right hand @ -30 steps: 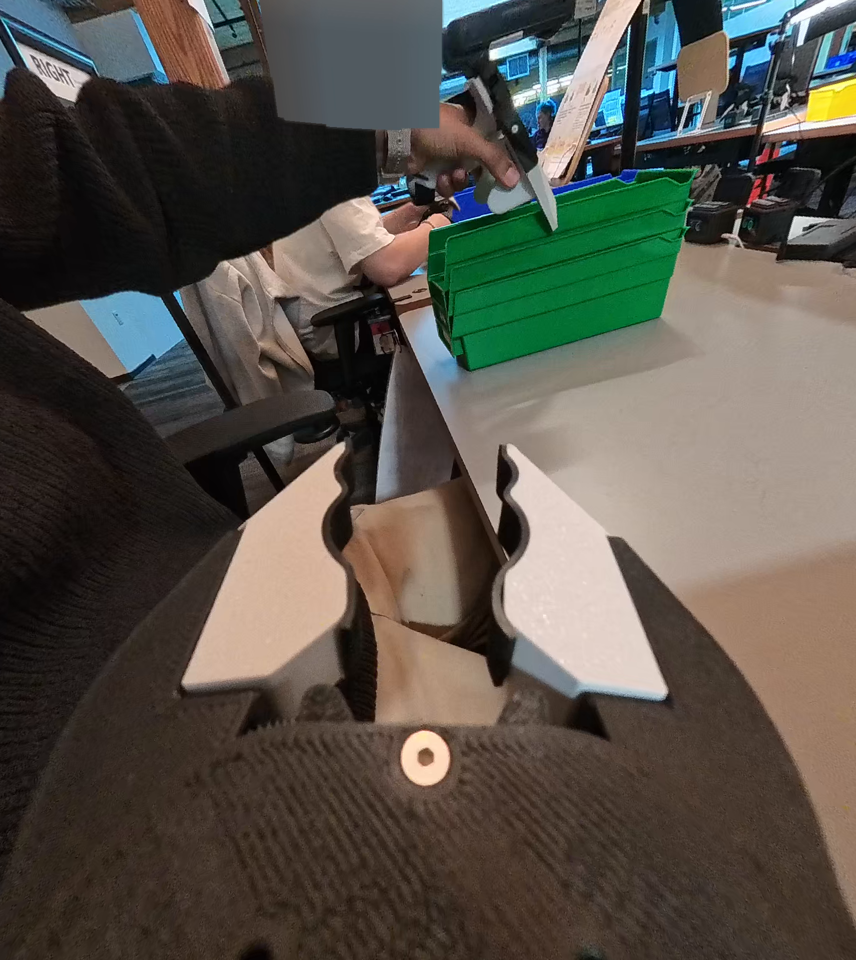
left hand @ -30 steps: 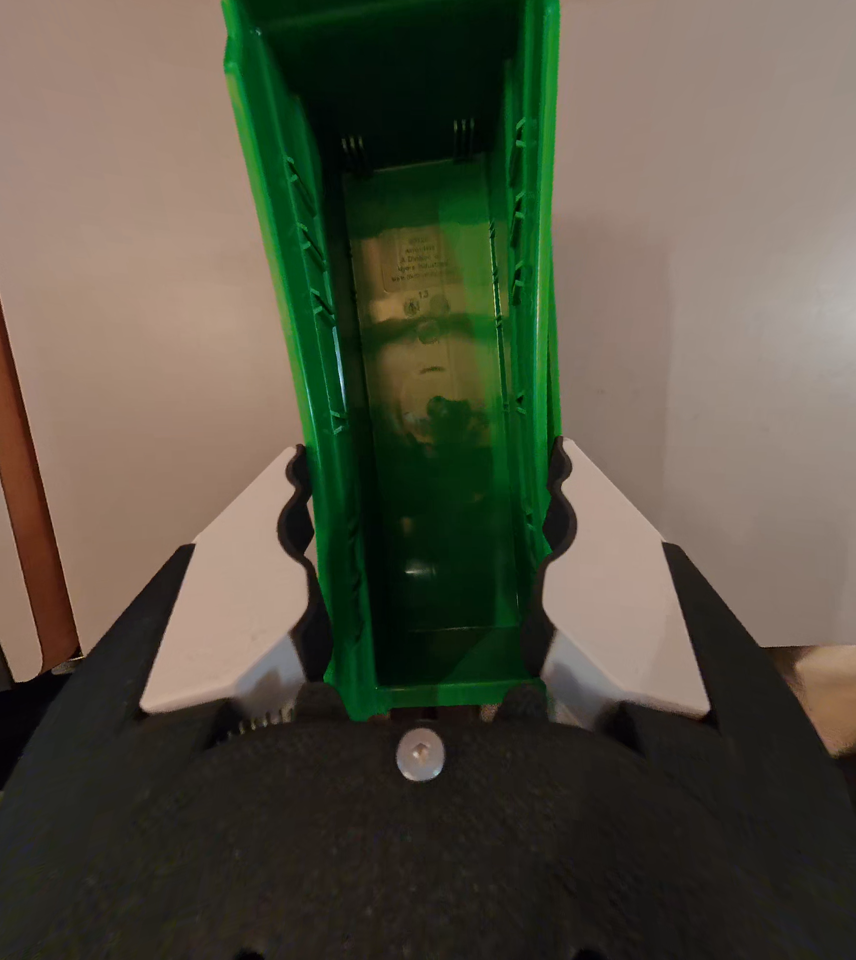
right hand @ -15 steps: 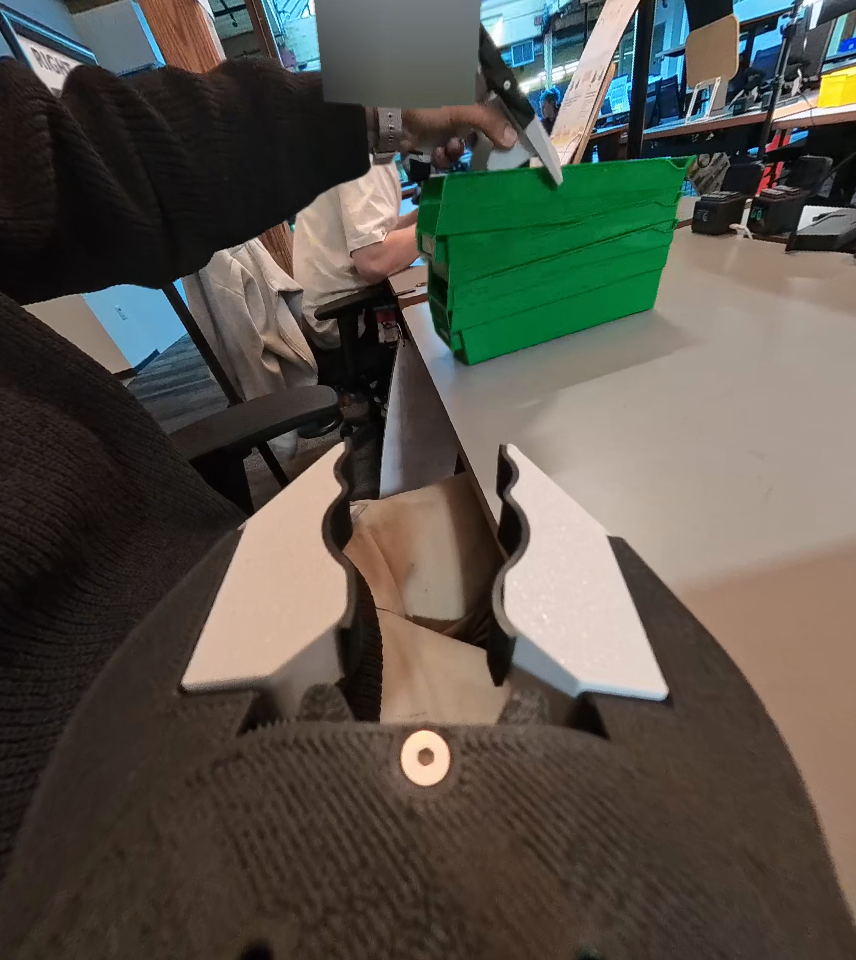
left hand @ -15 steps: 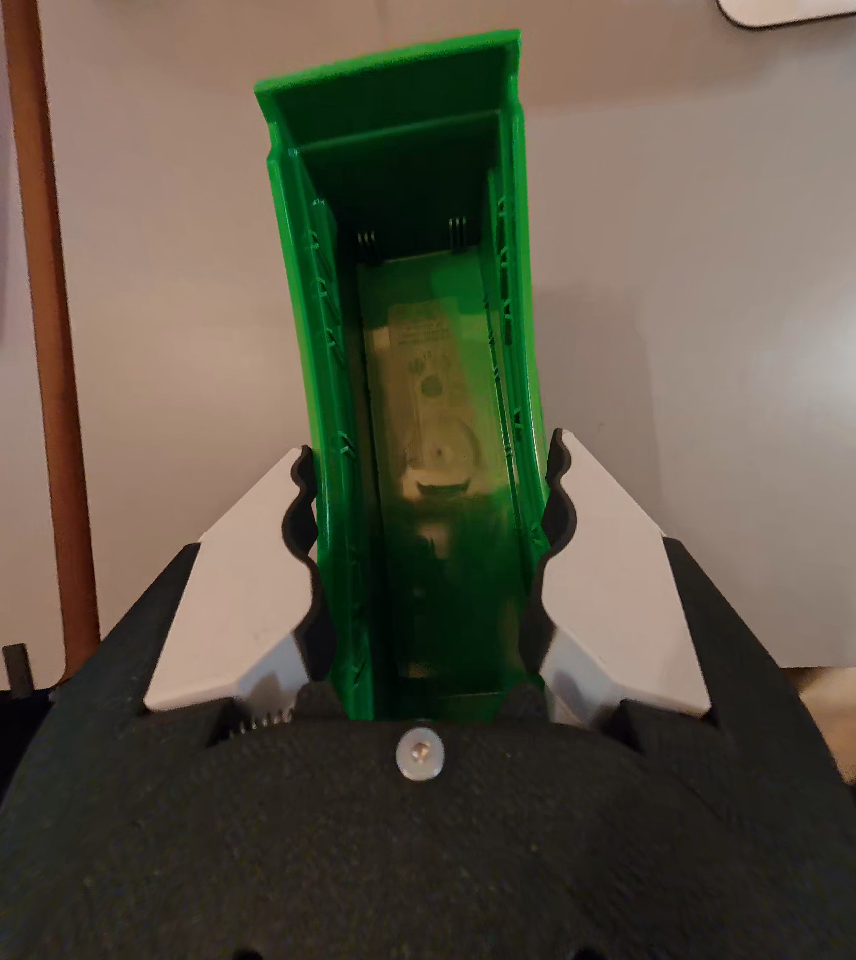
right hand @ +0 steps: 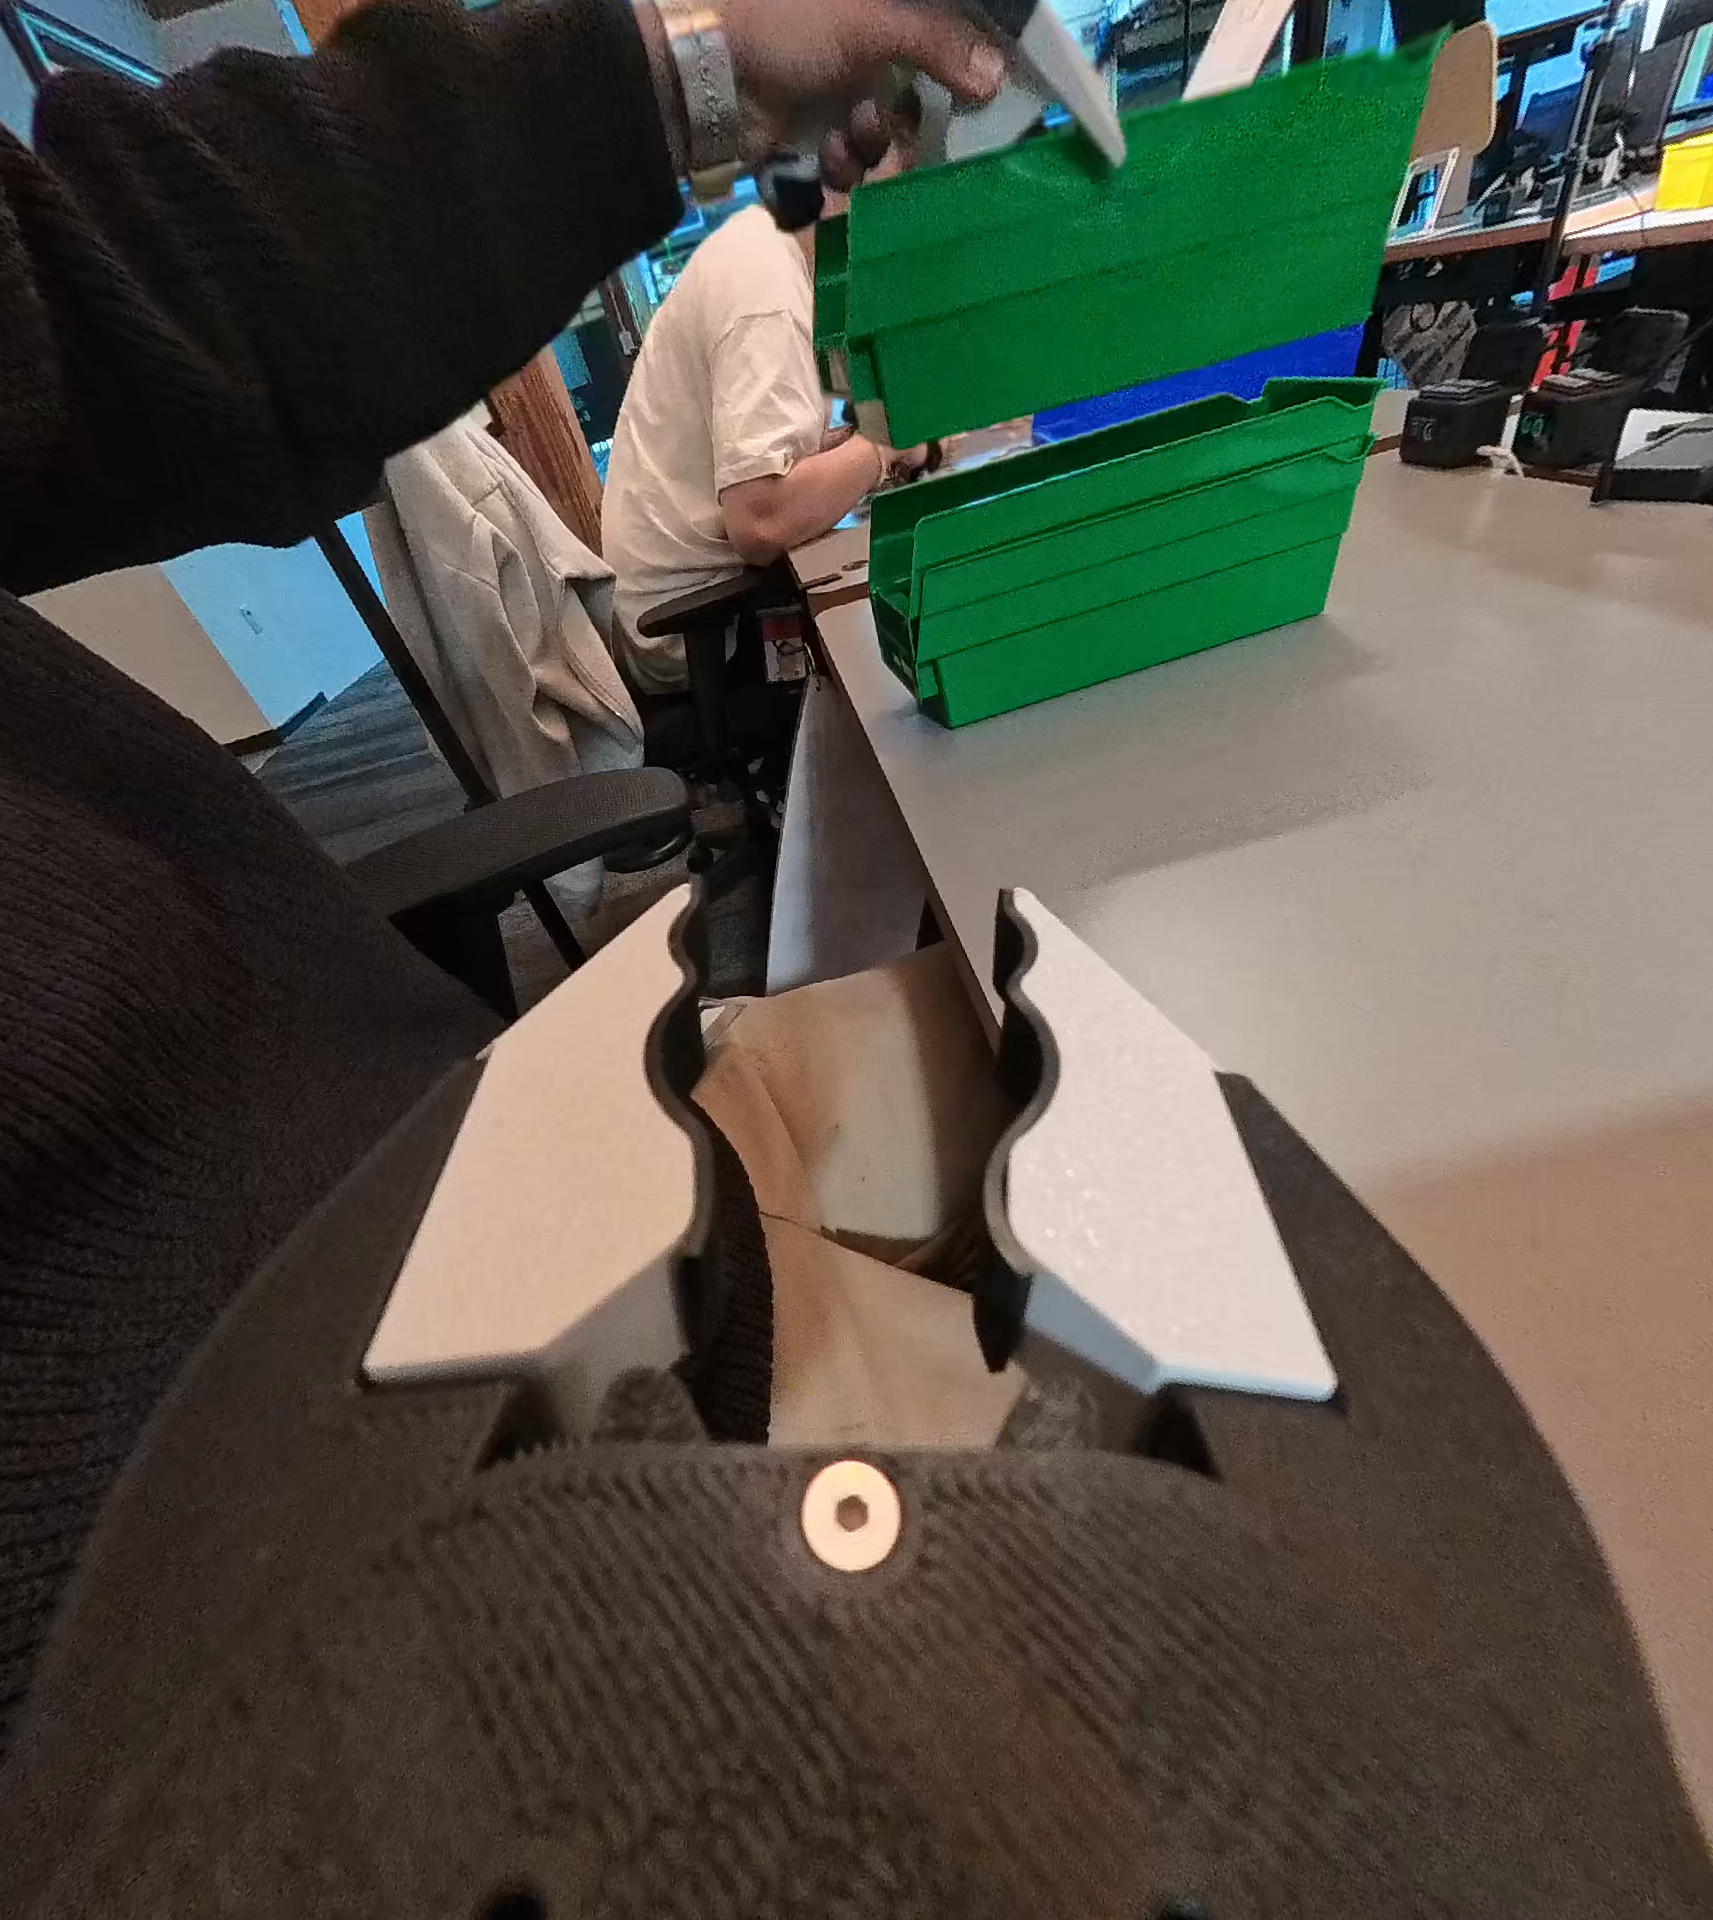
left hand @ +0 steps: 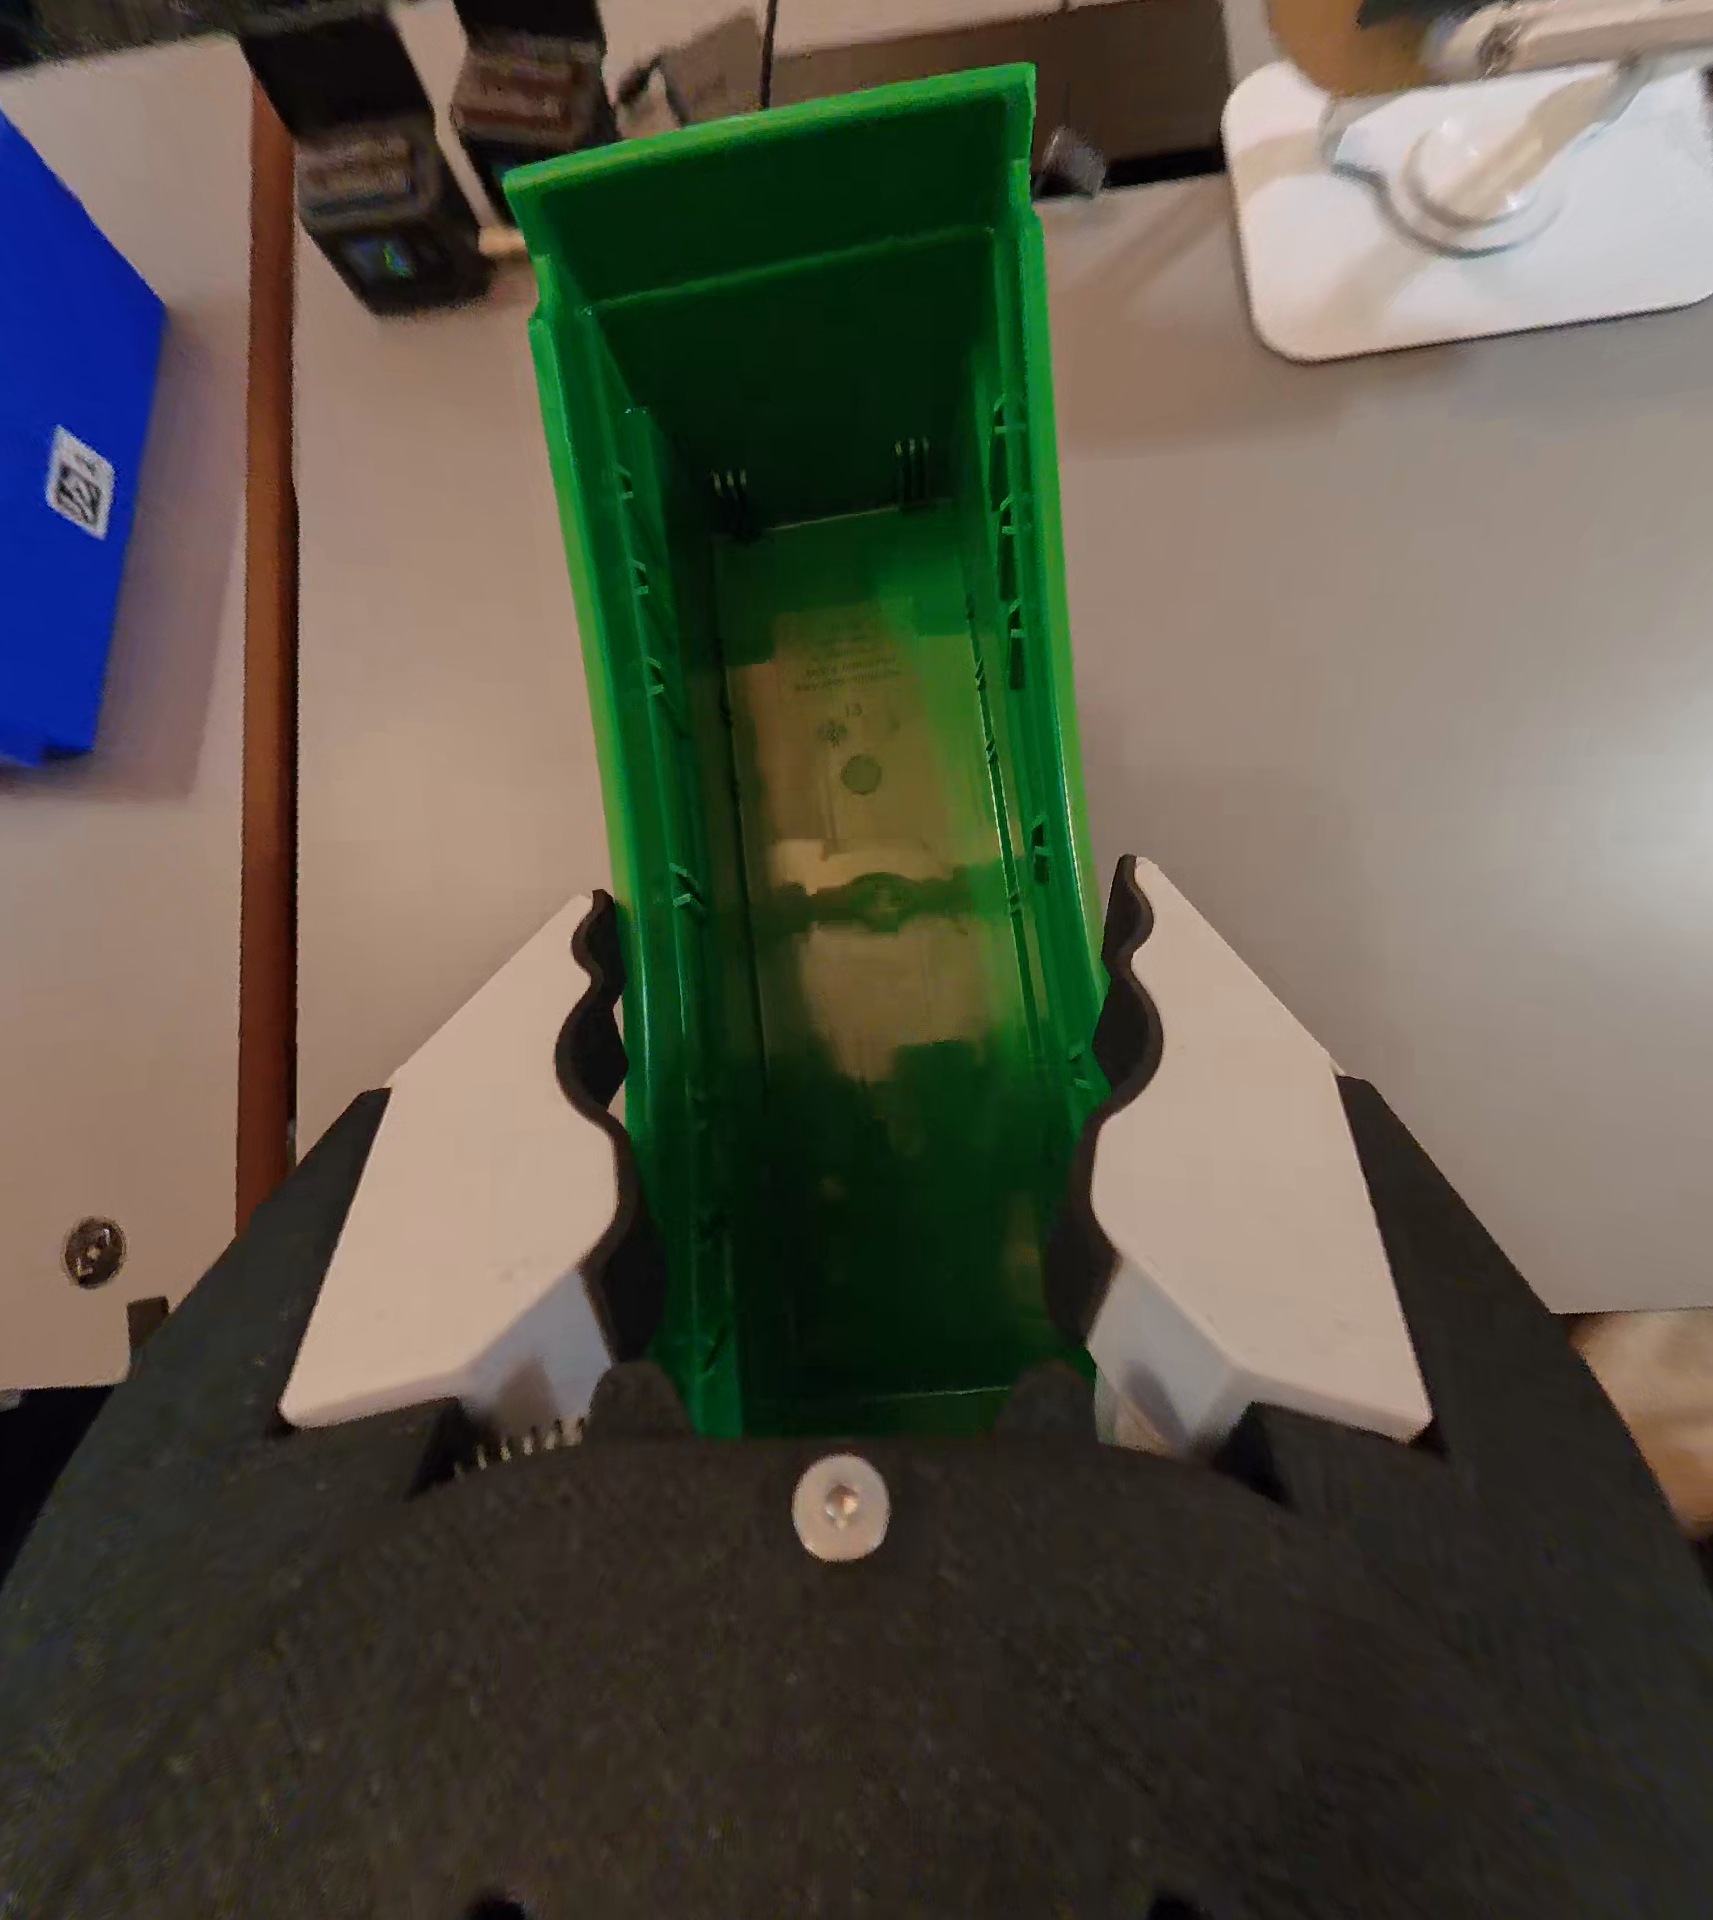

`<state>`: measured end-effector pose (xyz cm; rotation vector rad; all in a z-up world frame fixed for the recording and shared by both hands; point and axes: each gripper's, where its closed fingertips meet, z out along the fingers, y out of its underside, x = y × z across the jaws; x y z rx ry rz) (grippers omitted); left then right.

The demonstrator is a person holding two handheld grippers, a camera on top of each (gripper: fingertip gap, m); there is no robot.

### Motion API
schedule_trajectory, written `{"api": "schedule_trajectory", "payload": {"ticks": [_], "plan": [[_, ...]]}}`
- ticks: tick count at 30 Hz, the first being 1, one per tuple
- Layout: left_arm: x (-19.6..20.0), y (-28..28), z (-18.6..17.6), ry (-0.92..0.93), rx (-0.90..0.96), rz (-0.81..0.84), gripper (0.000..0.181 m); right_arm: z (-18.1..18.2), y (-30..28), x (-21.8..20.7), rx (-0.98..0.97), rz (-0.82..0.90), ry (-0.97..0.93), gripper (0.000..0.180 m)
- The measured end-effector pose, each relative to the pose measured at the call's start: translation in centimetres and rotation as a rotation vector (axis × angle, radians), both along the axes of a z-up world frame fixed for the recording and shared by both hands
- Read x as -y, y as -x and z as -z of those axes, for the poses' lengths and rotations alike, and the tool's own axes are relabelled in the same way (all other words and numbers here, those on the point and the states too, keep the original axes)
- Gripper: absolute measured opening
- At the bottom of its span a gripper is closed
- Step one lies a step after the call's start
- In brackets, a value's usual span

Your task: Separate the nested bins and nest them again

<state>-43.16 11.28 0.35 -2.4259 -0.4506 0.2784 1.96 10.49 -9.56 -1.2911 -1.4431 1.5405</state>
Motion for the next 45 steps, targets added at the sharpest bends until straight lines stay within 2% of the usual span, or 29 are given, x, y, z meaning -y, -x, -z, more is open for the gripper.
{"api": "schedule_trajectory", "payload": {"ticks": [5, 9, 13, 17, 20, 26, 30, 34, 38, 42, 45], "plan": [[-2.2, -5.1, -3.1, -0.036, -0.045, 0.13, 0.093, -1.1, -0.1, -0.1, -0.046, 0.032, 0.006, 0.057], [-6.0, -12.4, -2.4, -0.051, -0.024, 0.297, 0.094, -2.1, -0.4, 0.0, -0.085, 0.055, -0.022, 0.057], [-11.0, -21.2, 1.3, -0.072, 0.045, 0.47, 0.095, -2.3, -0.6, 0.2, -0.089, 0.057, -0.042, 0.056], [-15.3, -28.3, 7.9, -0.029, 0.058, 0.593, 0.095, -2.6, -0.7, 0.9, -0.093, 0.037, -0.026, 0.058], [-17.6, -31.2, 11.8, 0.005, 0.075, 0.622, 0.095, -2.5, -0.8, 1.1, -0.088, 0.047, -0.072, 0.058], [-21.1, -33.0, 15.3, 0.001, 0.089, 0.569, 0.106, -2.3, -0.8, 1.1, -0.074, 0.015, -0.009, 0.06], [-21.3, -32.7, 16.0, 0.003, 0.074, 0.543, 0.115, -1.8, -0.7, 0.5, -0.061, 0.036, -0.022, 0.06], [-19.5, -31.1, 16.0, -0.025, 0.127, 0.493, 0.121, -0.9, -0.4, 0.0, -0.037, 0.052, -0.025, 0.06], [-16.5, -29.8, 14.5, -0.138, 0.203, 0.447, 0.104, -1.0, -0.1, -0.7, -0.056, 0.075, 0.021, 0.058], [-13.1, -29.4, 13.2, -0.23, 0.321, 0.479, 0.106, -1.1, 0.3, -2.0, -0.08, 0.128, 0.083, 0.057], [-10.5, -27.7, 14.7, -0.222, 0.325, 0.488, 0.103, 0.2, 1.0, -2.5, -0.039, 0.156, 0.079, 0.056]]}}
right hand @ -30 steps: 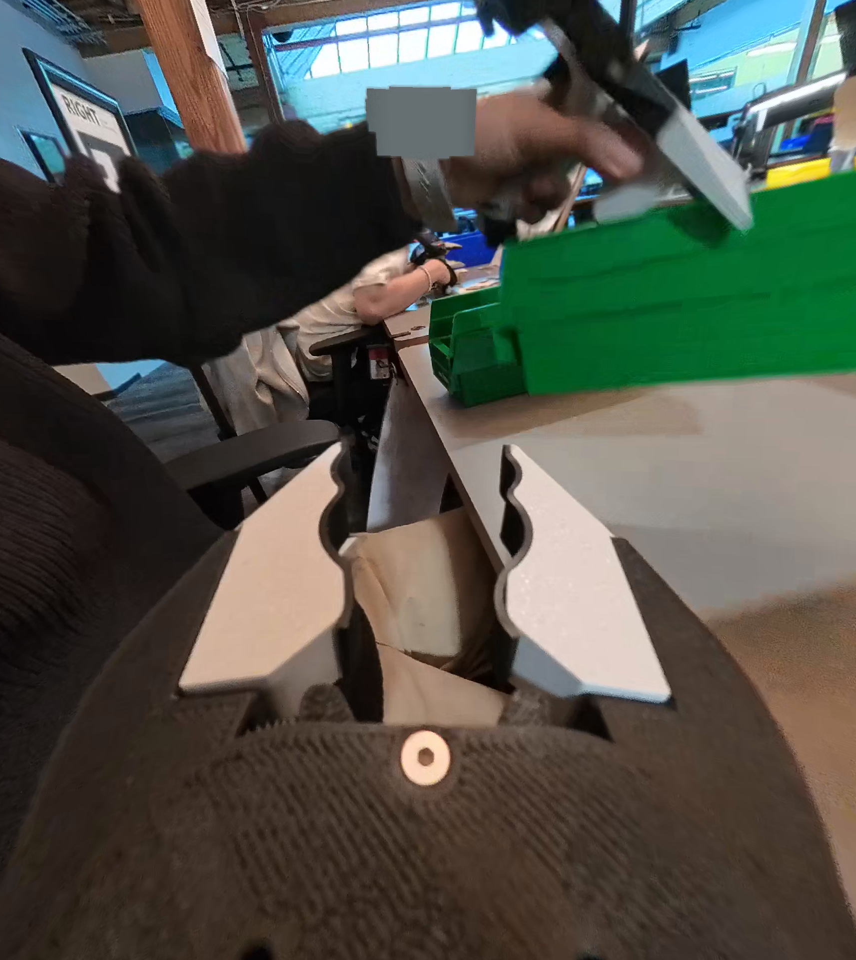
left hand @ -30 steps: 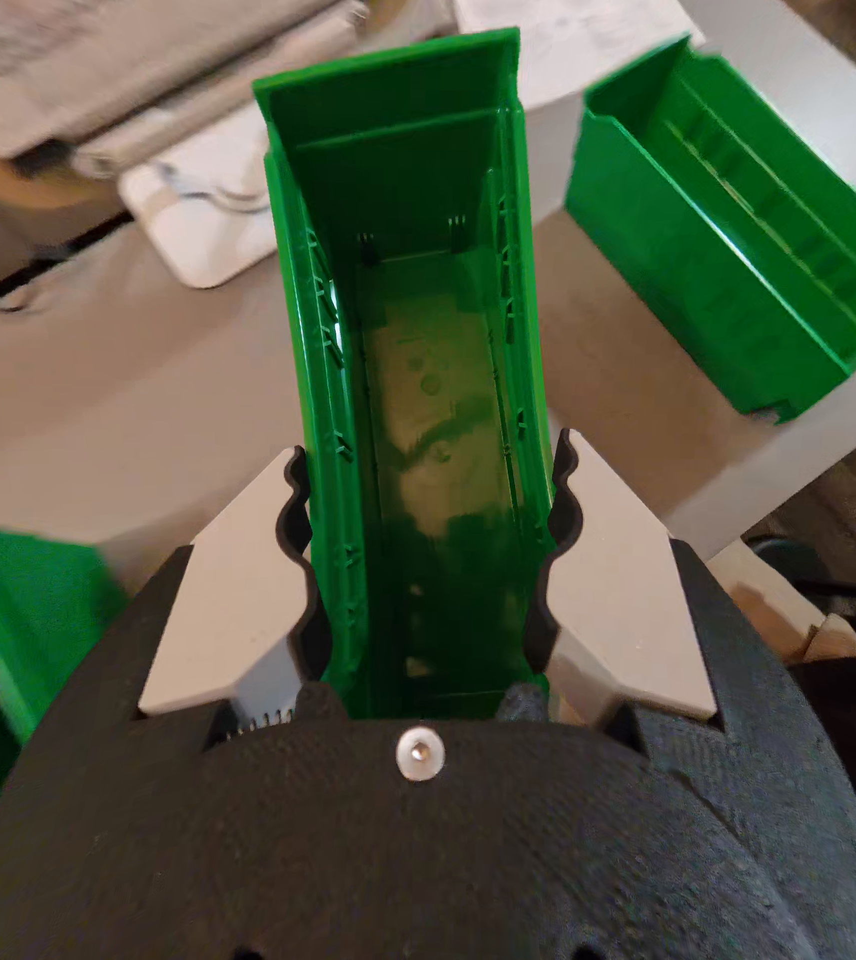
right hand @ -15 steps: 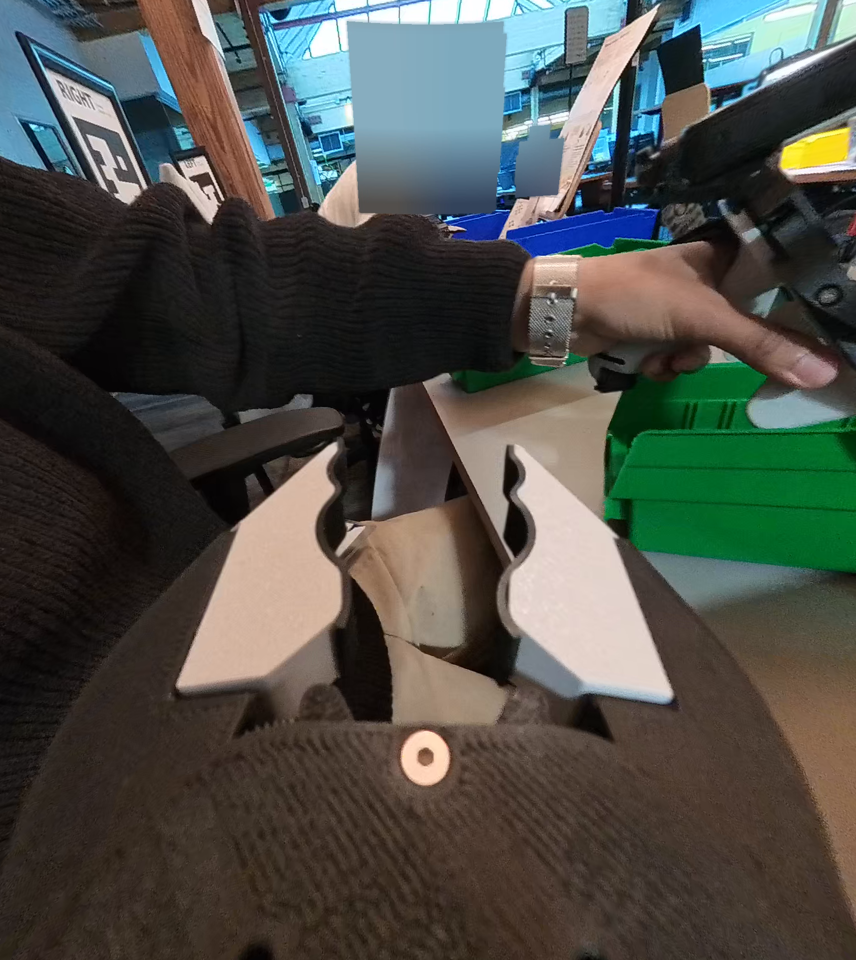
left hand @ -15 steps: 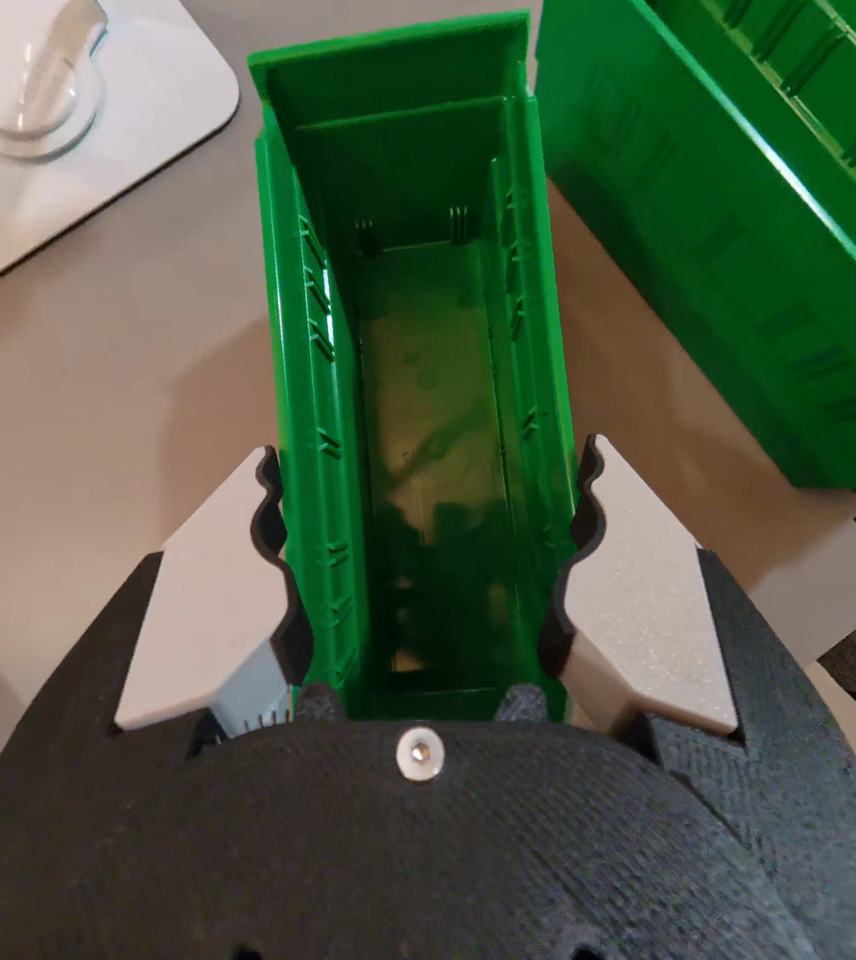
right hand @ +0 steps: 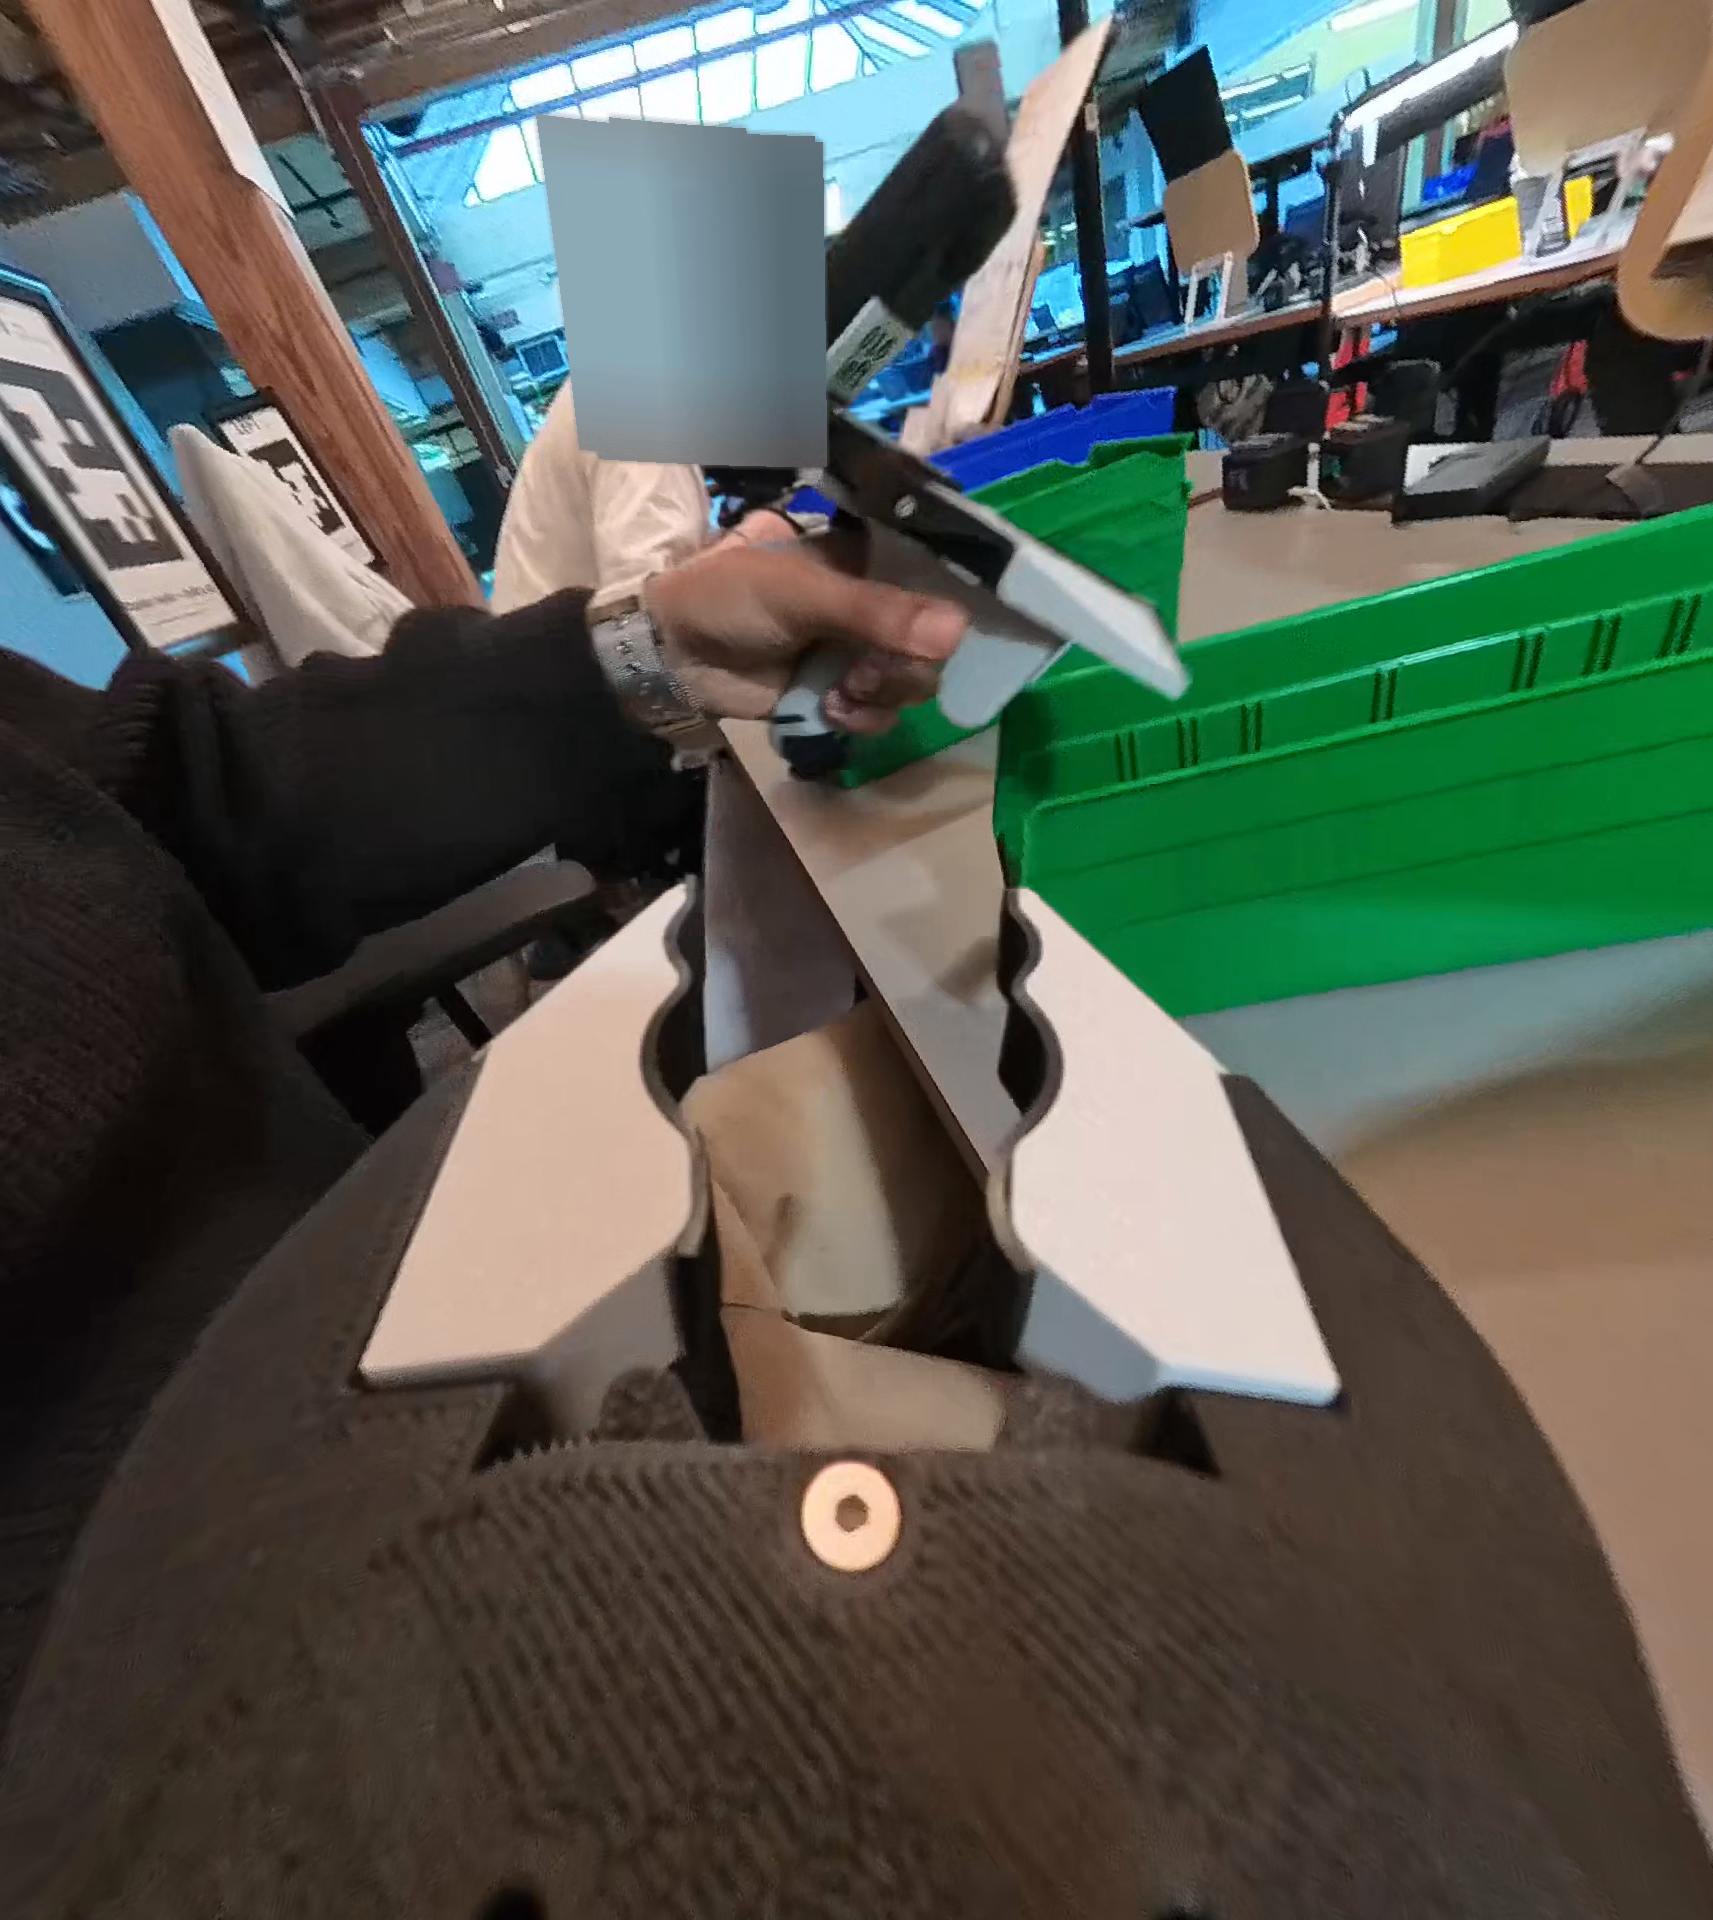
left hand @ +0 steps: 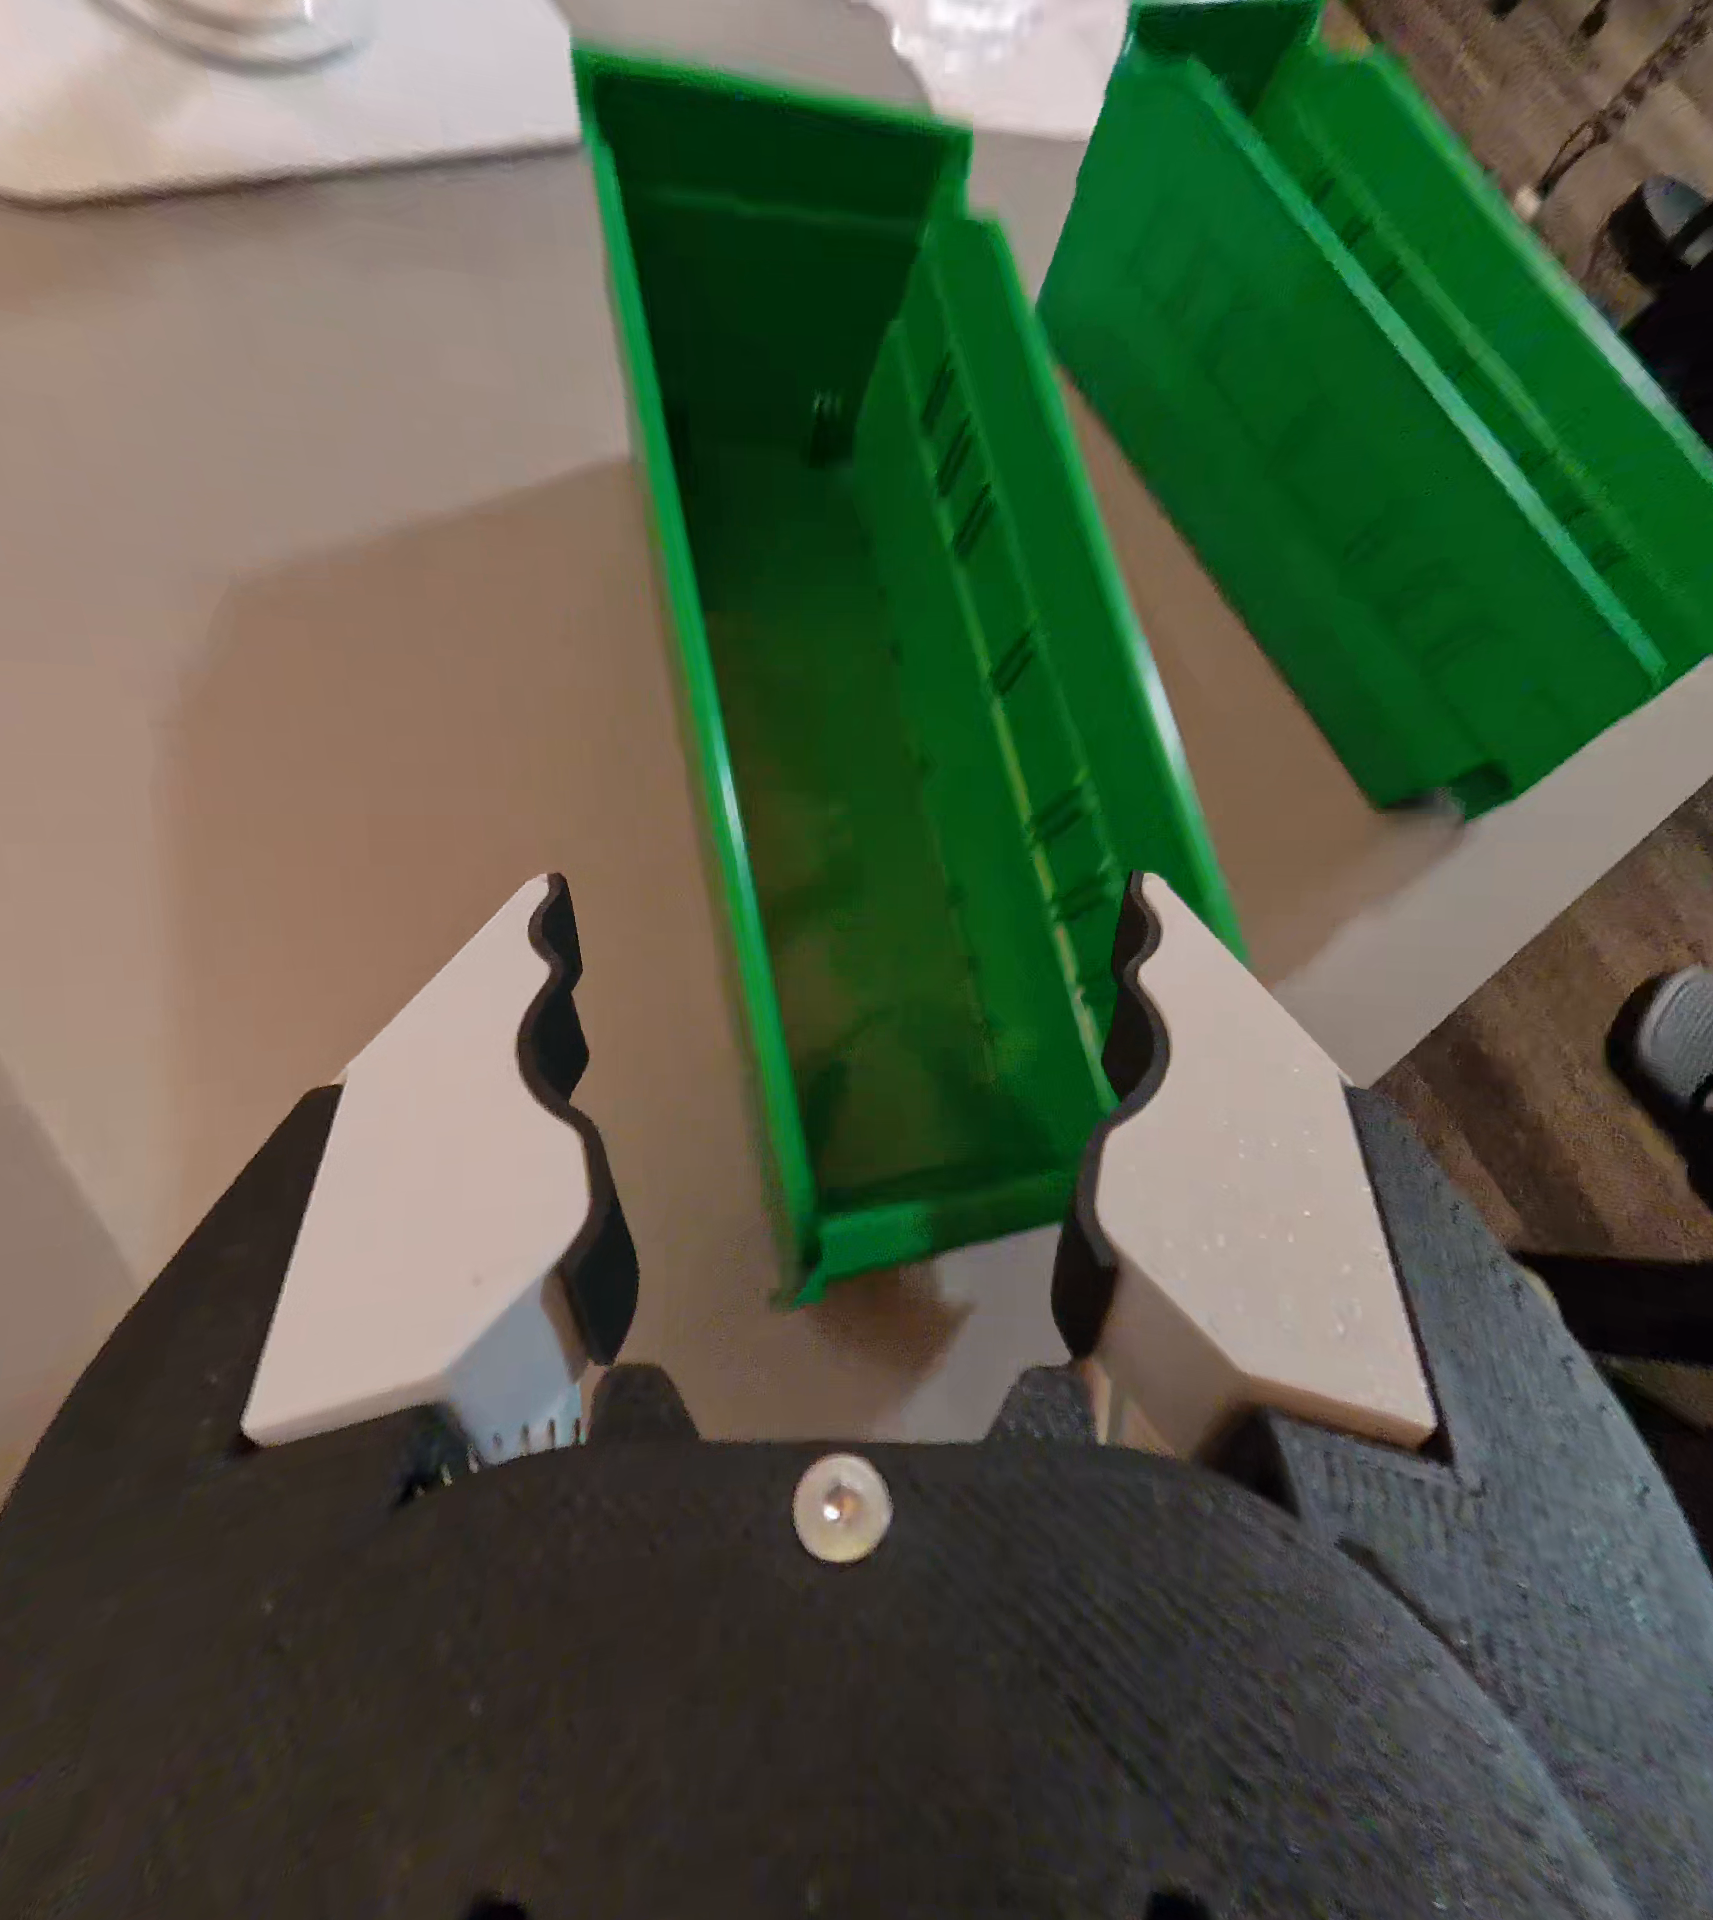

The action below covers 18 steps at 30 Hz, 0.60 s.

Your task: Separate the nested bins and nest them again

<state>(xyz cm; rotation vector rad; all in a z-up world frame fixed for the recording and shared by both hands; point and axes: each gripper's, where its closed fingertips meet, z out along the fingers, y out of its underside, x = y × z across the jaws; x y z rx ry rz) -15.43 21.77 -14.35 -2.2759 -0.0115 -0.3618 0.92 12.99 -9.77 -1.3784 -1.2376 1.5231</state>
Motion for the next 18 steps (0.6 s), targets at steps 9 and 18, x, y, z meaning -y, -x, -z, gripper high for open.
{"api": "schedule_trajectory", "payload": {"ticks": [9, 18], "plan": [[1.7, -4.2, 4.1, -0.213, -0.181, 0.15, 0.032, -1.2, 2.4, 0.9, -0.221, 0.07, 0.262, 0.023], [-1.2, -7.3, 3.5, -0.349, -0.057, 0.014, 0.027, -0.4, 2.1, -1.5, -0.171, 0.081, 0.362, 0.039]]}}
